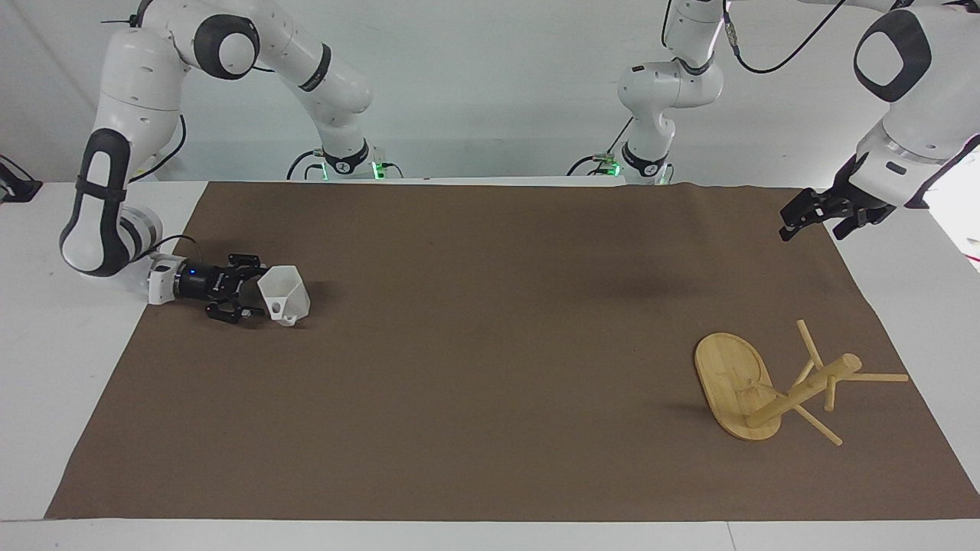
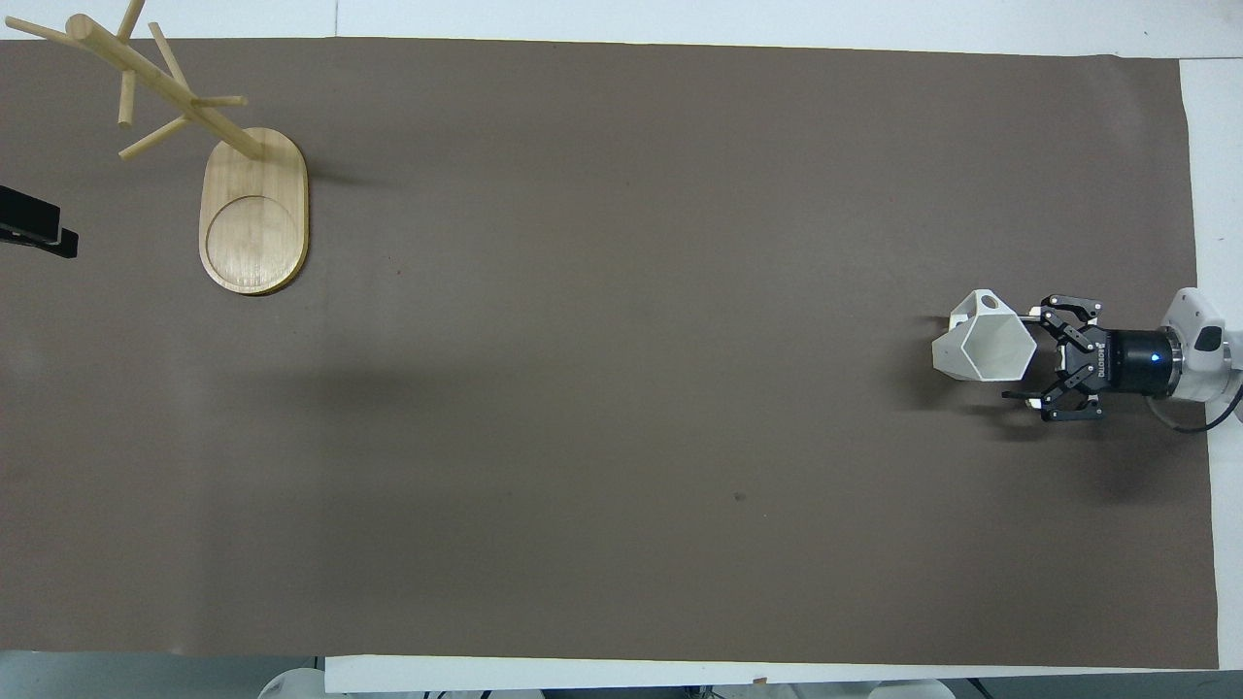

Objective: Hang cup on rack
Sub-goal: 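Close the right gripper around the white mug's body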

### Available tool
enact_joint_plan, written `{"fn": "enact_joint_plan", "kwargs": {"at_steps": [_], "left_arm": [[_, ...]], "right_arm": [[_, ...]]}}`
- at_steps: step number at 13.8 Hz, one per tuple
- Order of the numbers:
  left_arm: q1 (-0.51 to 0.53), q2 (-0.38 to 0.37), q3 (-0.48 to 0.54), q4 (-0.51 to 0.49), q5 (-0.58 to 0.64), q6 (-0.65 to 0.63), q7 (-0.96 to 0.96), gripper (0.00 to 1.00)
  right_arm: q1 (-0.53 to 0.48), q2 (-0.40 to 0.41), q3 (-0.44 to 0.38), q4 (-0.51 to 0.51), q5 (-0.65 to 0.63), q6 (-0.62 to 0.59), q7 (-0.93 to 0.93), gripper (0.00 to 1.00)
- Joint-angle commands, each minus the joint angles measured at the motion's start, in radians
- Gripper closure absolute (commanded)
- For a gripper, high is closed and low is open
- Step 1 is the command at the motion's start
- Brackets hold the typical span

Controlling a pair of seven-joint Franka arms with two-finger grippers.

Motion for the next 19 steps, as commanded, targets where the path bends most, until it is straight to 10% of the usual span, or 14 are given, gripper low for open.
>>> {"fn": "enact_joint_plan", "kwargs": {"at_steps": [1, 19], "left_arm": [[0.015, -0.006, -0.012, 0.008, 0.010, -0.018, 0.001, 0.00], [0.015, -0.006, -0.012, 0.006, 0.010, -0.018, 0.001, 0.00]], "right_arm": [[0.024, -0.004, 0.001, -0.006, 0.033, 0.011, -0.034, 0.00], [0.086, -0.005, 0.001, -0.037, 0.069, 0.042, -0.075, 0.00]]}}
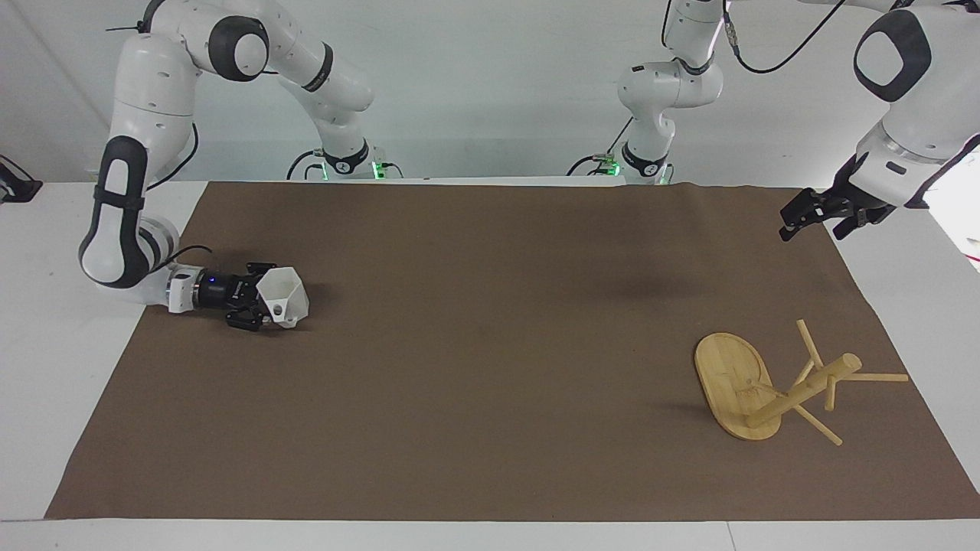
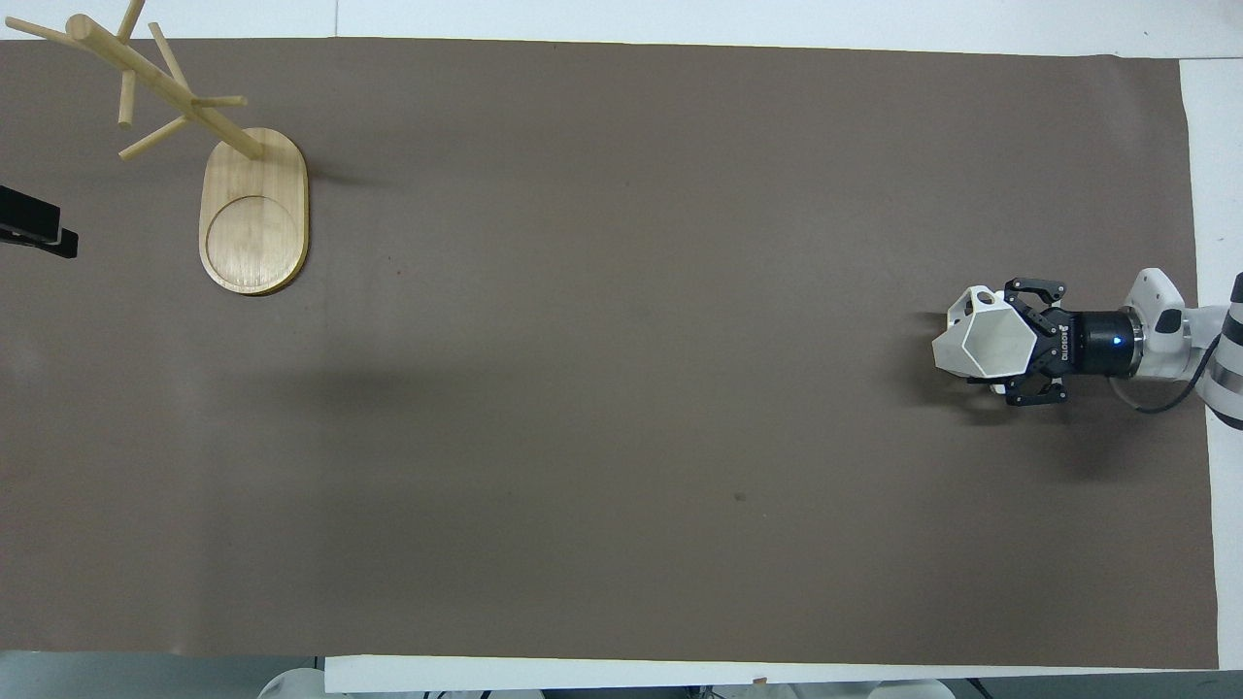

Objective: Hang cup on rack
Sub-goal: 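Lift the mug with the right gripper and carry it toward the table center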

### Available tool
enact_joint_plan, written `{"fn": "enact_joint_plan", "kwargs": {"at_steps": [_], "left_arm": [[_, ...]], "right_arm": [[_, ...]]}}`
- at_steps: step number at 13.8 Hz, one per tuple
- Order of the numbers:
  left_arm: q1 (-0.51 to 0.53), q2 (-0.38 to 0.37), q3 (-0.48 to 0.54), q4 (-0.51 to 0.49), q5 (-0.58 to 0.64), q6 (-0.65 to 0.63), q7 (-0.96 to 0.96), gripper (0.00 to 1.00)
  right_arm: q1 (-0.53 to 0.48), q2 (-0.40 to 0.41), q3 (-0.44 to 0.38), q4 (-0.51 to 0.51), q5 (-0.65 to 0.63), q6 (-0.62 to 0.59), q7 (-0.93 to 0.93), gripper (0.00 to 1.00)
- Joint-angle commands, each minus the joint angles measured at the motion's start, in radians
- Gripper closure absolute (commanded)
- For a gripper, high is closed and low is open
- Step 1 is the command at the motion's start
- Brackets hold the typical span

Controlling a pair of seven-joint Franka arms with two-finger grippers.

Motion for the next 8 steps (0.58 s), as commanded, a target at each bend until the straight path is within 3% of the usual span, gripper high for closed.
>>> {"fn": "enact_joint_plan", "kwargs": {"at_steps": [1, 3, 8], "left_arm": [[0.015, -0.006, -0.012, 0.006, 0.010, -0.018, 0.001, 0.00], [0.015, -0.006, -0.012, 0.006, 0.010, -0.018, 0.001, 0.00], [0.015, -0.006, -0.012, 0.006, 0.010, -0.020, 0.001, 0.00]], "right_arm": [[0.004, -0.006, 0.001, -0.026, 0.028, 0.022, -0.025, 0.01], [0.021, -0.006, 0.001, -0.026, 0.028, 0.023, -0.025, 0.14], [0.040, -0.006, 0.002, -0.016, 0.026, 0.025, -0.018, 0.72]]}}
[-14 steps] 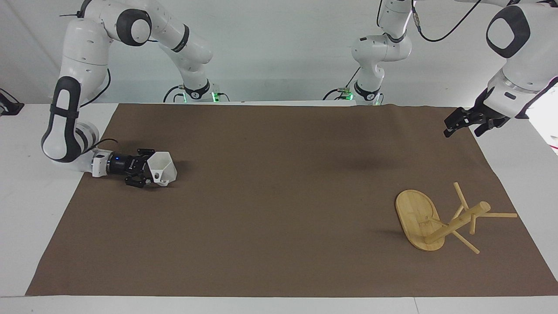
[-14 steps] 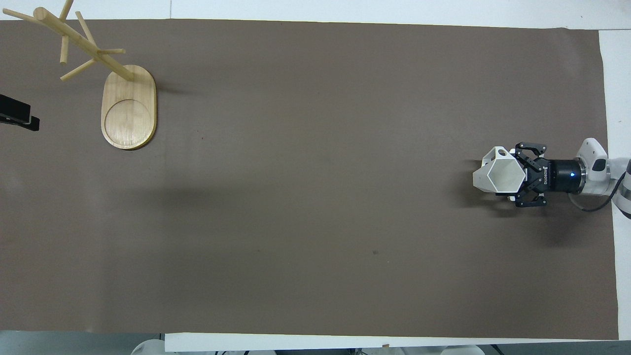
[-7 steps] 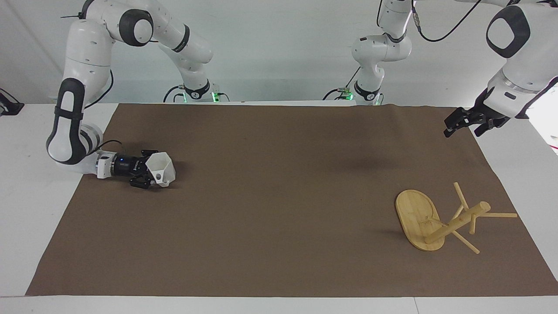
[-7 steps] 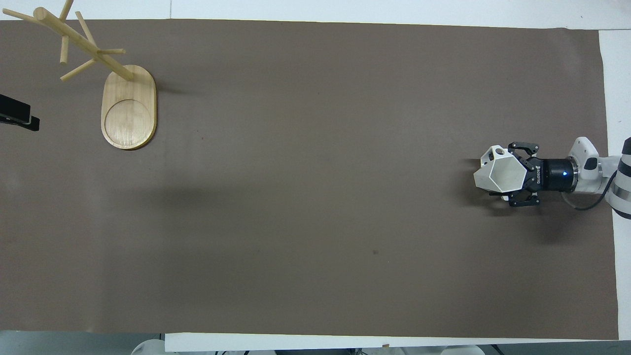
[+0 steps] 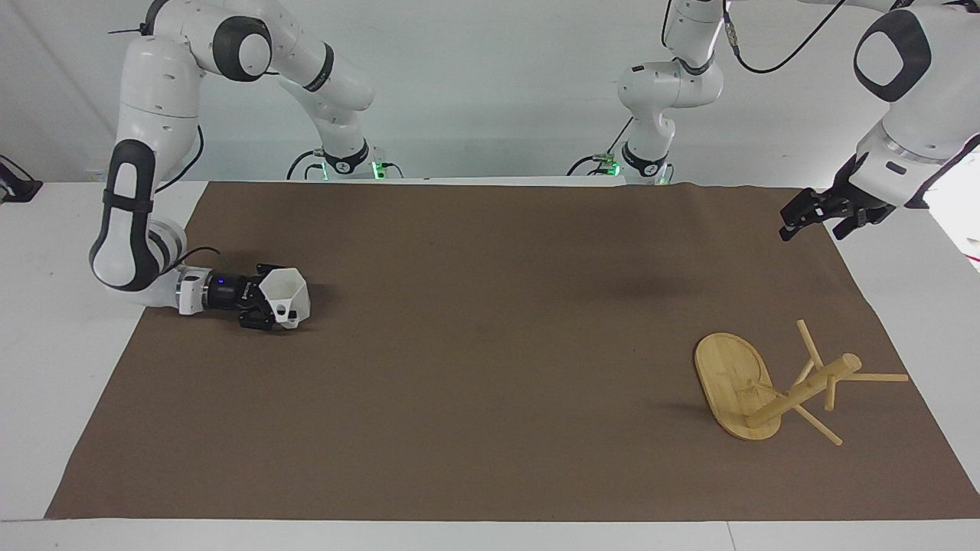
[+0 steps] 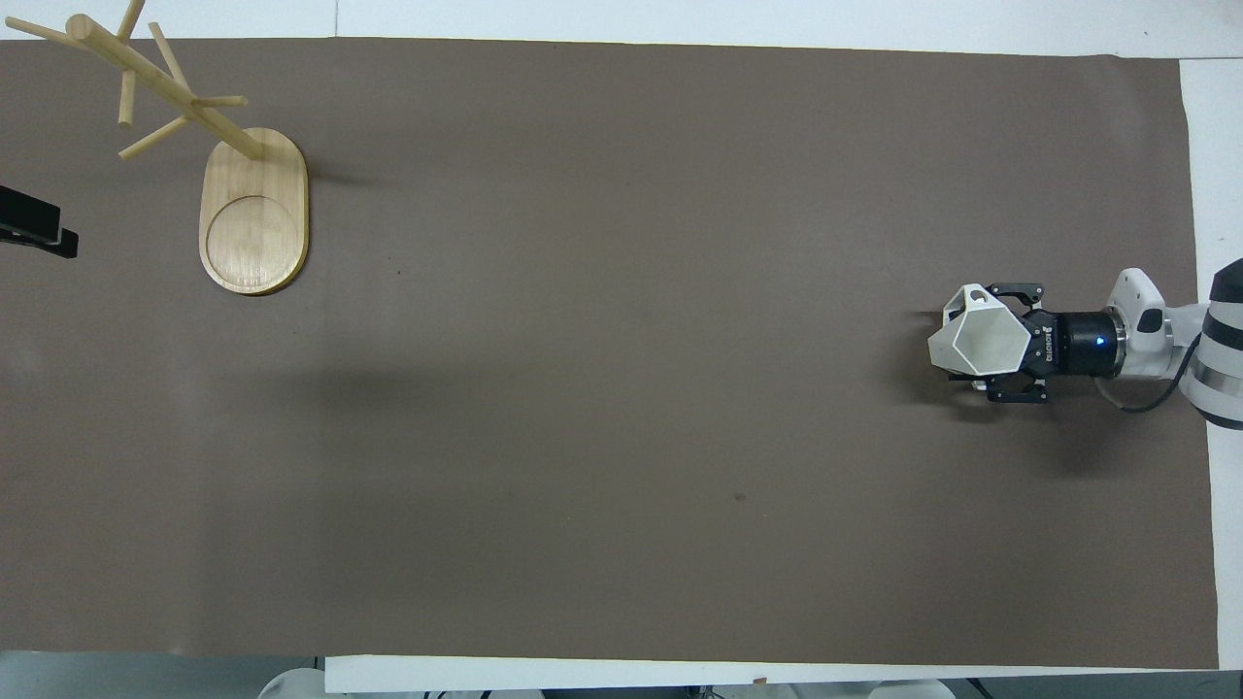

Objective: Hang cup on rack
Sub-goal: 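Lift the mug with the right gripper and carry it toward the table center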

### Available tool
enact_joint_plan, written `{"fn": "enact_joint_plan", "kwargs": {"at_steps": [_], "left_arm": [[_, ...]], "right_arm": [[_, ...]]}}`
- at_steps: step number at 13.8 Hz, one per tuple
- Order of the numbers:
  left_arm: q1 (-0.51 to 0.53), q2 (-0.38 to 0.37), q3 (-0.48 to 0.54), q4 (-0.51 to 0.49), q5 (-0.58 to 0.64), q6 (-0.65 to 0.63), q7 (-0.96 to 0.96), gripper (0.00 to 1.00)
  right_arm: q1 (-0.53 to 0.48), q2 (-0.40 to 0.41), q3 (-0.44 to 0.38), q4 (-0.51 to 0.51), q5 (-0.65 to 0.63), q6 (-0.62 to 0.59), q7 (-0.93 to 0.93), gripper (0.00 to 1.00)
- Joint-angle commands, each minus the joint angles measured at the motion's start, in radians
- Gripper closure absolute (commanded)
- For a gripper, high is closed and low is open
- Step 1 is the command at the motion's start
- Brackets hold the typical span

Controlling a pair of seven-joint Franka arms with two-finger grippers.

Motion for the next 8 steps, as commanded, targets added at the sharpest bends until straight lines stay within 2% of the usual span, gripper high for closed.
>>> {"fn": "enact_joint_plan", "kwargs": {"at_steps": [1, 5, 8], "left_arm": [[0.015, -0.006, -0.012, 0.006, 0.010, -0.018, 0.001, 0.00], [0.015, -0.006, -0.012, 0.006, 0.010, -0.018, 0.001, 0.00], [0.015, -0.006, -0.012, 0.006, 0.010, -0.024, -0.003, 0.00]], "right_arm": [[0.015, -0.006, 0.003, -0.007, 0.024, 0.019, -0.009, 0.77], [0.099, -0.074, 0.060, -0.004, 0.085, 0.023, 0.153, 0.78], [0.277, -0.077, 0.061, -0.003, 0.275, 0.084, 0.193, 0.77]]}}
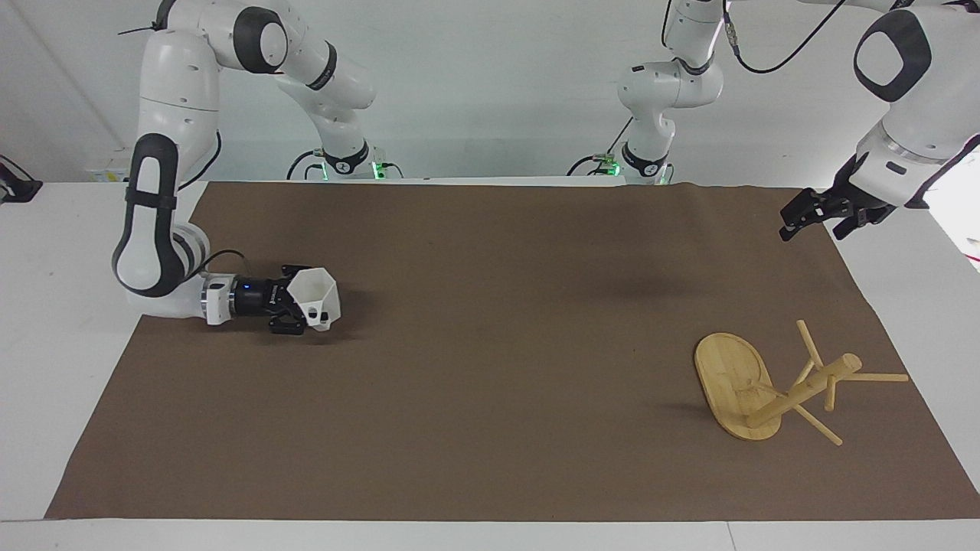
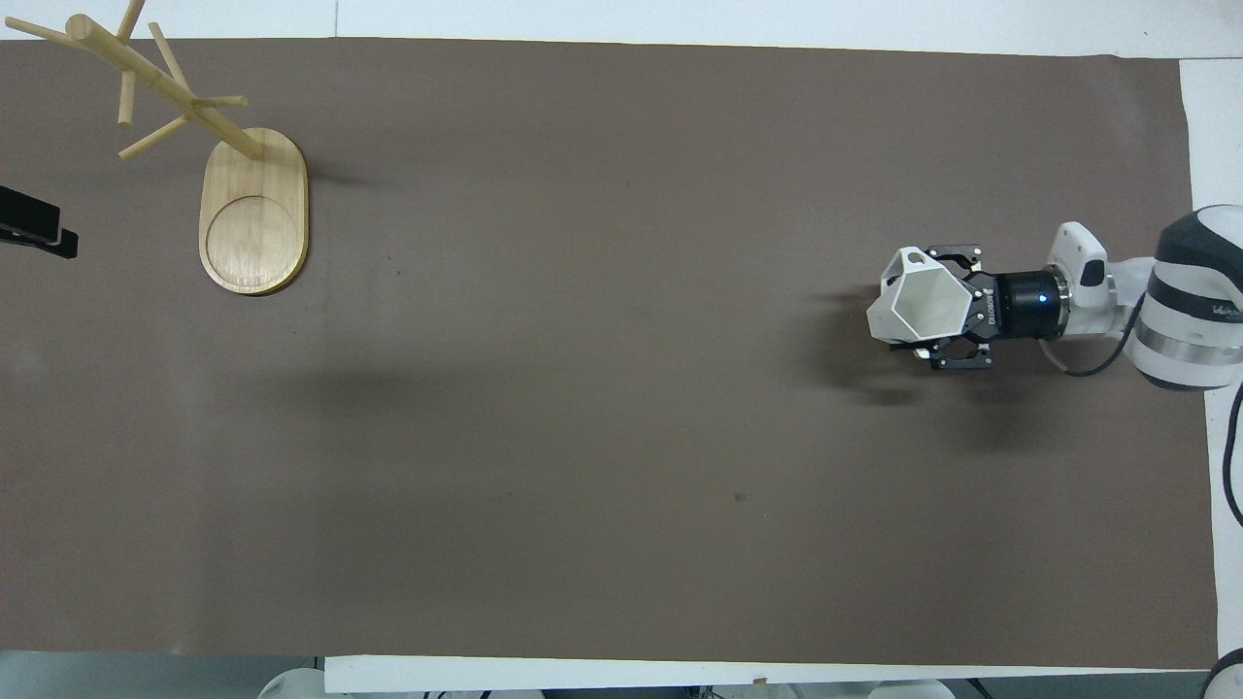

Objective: Hang cup on rack
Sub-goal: 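Lift the mug with the right gripper and carry it toward the table center, then hold the mug with the right gripper while the left gripper reaches it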

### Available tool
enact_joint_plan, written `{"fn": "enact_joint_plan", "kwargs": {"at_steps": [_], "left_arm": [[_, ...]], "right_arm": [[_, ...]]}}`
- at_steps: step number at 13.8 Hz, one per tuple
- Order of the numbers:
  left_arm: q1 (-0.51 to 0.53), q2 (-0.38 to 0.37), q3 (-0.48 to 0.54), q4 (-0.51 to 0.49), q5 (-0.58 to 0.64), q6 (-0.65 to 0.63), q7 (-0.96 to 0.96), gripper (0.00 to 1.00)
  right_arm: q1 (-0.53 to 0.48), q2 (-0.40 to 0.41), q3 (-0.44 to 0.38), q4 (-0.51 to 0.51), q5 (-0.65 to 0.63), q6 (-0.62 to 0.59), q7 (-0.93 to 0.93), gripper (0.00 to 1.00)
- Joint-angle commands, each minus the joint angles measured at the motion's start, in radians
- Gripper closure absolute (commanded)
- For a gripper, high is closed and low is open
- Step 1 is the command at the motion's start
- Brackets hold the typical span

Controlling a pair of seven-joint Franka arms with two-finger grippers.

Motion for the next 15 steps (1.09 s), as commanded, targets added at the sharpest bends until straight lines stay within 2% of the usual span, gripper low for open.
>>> {"fn": "enact_joint_plan", "kwargs": {"at_steps": [1, 4, 6, 8, 10, 12, 15], "left_arm": [[0.015, -0.007, -0.014, 0.006, 0.010, -0.039, -0.005, 0.00], [-0.010, -0.029, -0.026, 0.017, 0.012, -0.044, -0.079, 0.00], [-0.113, -0.030, -0.040, 0.013, 0.019, -0.004, -0.324, 0.00], [-0.213, -0.033, -0.040, -0.024, 0.018, 0.057, -0.456, 0.00], [-0.331, -0.021, -0.040, -0.050, 0.019, 0.119, -0.709, 0.00], [-0.408, -0.006, -0.040, -0.058, 0.018, 0.159, -0.794, 0.00], [-0.511, 0.064, -0.040, -0.049, 0.019, 0.212, -0.995, 0.00]], "right_arm": [[0.172, -0.028, 0.001, -0.009, 0.168, 0.115, 0.028, 0.77], [0.374, -0.067, 0.001, -0.003, 0.359, 0.310, 0.147, 0.77], [0.485, -0.077, -0.001, 0.017, 0.481, 0.431, 0.192, 0.77], [0.559, -0.077, -0.001, 0.023, 0.570, 0.465, 0.195, 0.77], [0.615, -0.077, 0.001, 0.029, 0.626, 0.551, 0.154, 0.77], [0.674, -0.077, 0.001, 0.024, 0.680, 0.611, 0.069, 0.77], [0.718, -0.077, 0.001, 0.021, 0.707, 0.660, 0.048, 0.77]]}}
